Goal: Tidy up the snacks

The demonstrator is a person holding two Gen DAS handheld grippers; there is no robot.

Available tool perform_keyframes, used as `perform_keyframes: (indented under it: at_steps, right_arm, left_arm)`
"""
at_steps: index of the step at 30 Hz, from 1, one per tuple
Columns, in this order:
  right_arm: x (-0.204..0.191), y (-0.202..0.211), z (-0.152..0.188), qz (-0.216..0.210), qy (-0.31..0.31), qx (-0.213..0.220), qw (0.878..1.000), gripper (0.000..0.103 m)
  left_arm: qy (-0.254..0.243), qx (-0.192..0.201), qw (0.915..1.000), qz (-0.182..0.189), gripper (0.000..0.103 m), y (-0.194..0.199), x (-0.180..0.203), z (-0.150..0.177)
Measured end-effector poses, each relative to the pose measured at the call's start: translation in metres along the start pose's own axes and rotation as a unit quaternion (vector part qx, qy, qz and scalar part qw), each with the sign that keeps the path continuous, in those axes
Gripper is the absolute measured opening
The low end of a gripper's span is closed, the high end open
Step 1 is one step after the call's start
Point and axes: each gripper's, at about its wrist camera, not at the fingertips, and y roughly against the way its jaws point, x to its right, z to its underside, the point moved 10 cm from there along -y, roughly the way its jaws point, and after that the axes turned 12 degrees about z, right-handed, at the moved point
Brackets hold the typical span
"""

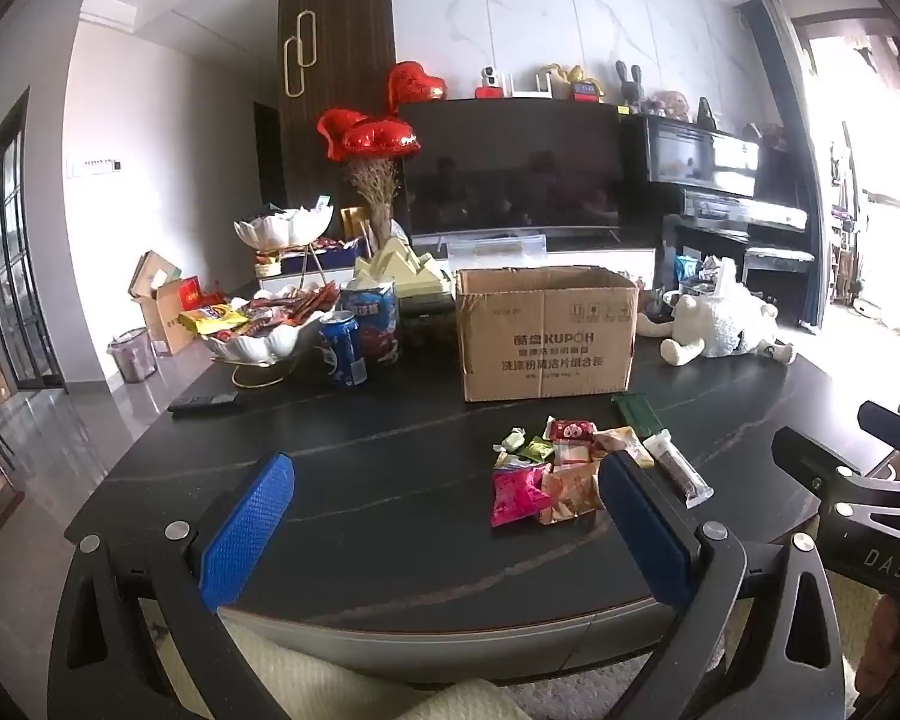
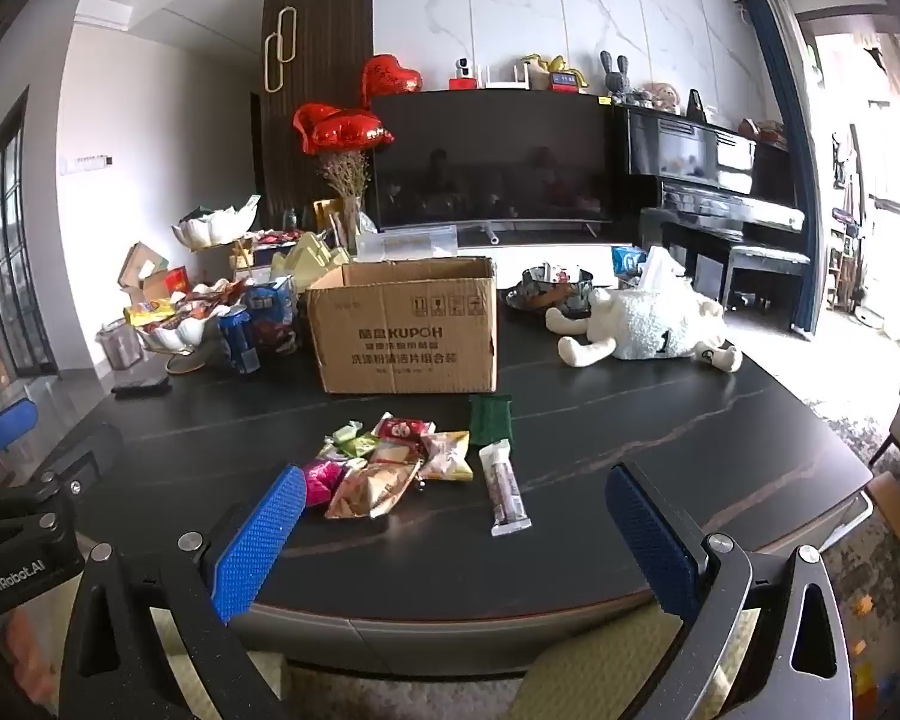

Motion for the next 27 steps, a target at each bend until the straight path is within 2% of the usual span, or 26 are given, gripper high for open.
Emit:
perform_keyframes:
  at_steps: [27]
  right_arm:
    - [0.0022,0.0019,-0.0017,-0.003,-0.005,0.002,1.0,0.101]
  left_arm:
    - [0.0,0.004,0.9999,0.01,0.103,0.0078,-0.0013,-0.0069]
